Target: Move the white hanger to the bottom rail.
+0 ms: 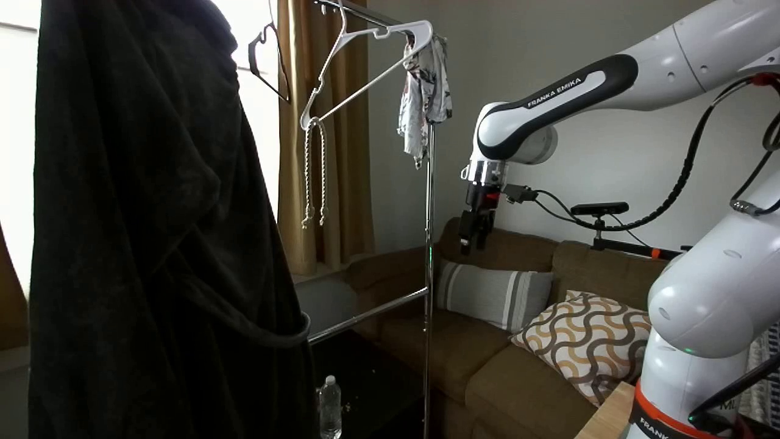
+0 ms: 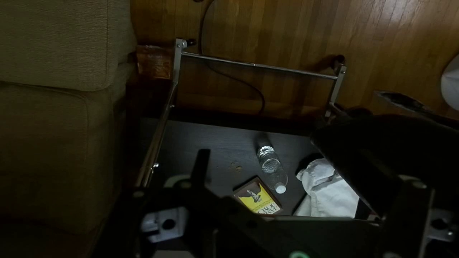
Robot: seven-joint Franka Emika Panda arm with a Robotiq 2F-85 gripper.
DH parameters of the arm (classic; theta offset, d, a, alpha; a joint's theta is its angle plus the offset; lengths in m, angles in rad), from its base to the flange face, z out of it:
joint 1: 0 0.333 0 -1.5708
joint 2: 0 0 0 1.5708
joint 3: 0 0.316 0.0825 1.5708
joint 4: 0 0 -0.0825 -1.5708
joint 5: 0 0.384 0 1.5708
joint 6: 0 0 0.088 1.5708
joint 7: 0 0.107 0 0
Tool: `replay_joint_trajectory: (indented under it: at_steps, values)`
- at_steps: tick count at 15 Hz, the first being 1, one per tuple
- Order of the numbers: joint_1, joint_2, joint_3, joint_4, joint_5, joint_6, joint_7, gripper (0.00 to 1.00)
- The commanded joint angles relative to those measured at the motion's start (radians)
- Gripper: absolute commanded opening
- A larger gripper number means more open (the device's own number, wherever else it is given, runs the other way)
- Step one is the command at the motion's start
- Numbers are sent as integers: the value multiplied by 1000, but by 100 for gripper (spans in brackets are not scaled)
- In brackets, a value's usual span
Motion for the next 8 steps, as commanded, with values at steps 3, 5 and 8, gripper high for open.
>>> replay_joint_trajectory:
  at_steps: [3,5,8]
  values:
    - [9,-206,27,-45,40,42,7,100]
    - [32,-300,35,-32,60,23,-3,100]
    - [64,-412,54,3,78,45,10,100]
